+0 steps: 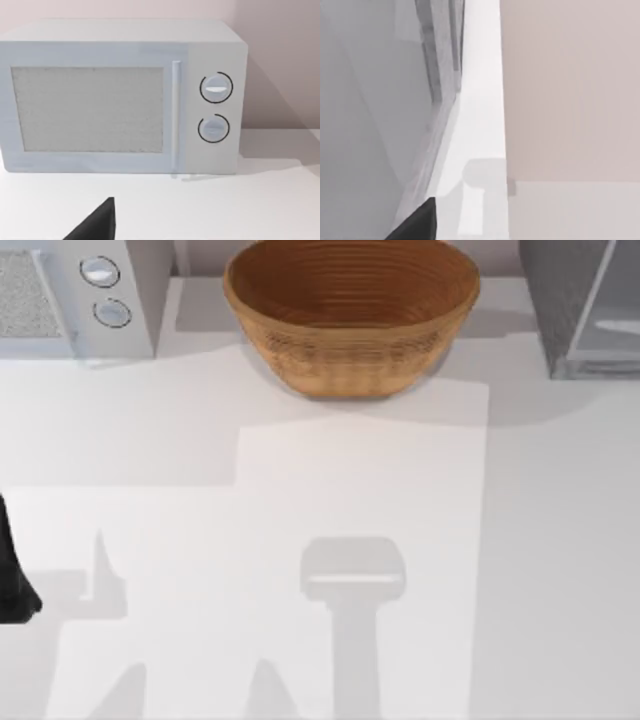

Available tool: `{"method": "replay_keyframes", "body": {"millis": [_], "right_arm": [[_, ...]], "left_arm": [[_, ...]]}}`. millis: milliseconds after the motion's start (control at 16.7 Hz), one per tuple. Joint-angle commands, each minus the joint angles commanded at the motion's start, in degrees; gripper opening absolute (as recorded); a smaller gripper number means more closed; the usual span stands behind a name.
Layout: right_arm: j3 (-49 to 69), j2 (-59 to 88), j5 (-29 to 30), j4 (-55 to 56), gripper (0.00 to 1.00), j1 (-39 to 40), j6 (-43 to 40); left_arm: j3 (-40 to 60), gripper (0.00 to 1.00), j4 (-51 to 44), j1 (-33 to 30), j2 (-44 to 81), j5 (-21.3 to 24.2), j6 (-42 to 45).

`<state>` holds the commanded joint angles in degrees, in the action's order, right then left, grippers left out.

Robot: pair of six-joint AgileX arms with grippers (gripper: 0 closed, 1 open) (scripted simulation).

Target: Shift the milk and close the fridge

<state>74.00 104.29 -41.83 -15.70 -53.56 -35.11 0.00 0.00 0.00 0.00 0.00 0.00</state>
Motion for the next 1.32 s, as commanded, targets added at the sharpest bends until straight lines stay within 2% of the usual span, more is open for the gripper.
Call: {"method": "replay_keyframes", "body": {"millis": [180, 360, 720, 900, 1080, 1320], "right_arm": [[-1.2, -1.2, 3.6, 2.4, 1.00, 3.5, 3.0], [-3.8, -3.3, 11.0, 5.8, 1.00, 11.3, 8.3], [-9.9, -6.3, 28.3, 11.2, 1.00, 36.7, 21.4], [-13.2, -8.5, 36.3, 14.6, 1.00, 46.7, 29.0], [-16.0, -11.0, 41.1, 17.8, 1.00, 51.7, 34.3], [-16.4, -11.5, 41.7, 18.3, 1.00, 52.3, 34.9]], "left_arm": [[0.0, 1.00, 0.0, 0.0, 0.0, 0.0, 0.0], [0.0, 1.00, 0.0, 0.0, 0.0, 0.0, 0.0], [0.0, 1.00, 0.0, 0.0, 0.0, 0.0, 0.0], [0.0, 1.00, 0.0, 0.0, 0.0, 0.0, 0.0], [0.0, 1.00, 0.0, 0.0, 0.0, 0.0, 0.0], [0.0, 1.00, 0.0, 0.0, 0.0, 0.0, 0.0]]}}
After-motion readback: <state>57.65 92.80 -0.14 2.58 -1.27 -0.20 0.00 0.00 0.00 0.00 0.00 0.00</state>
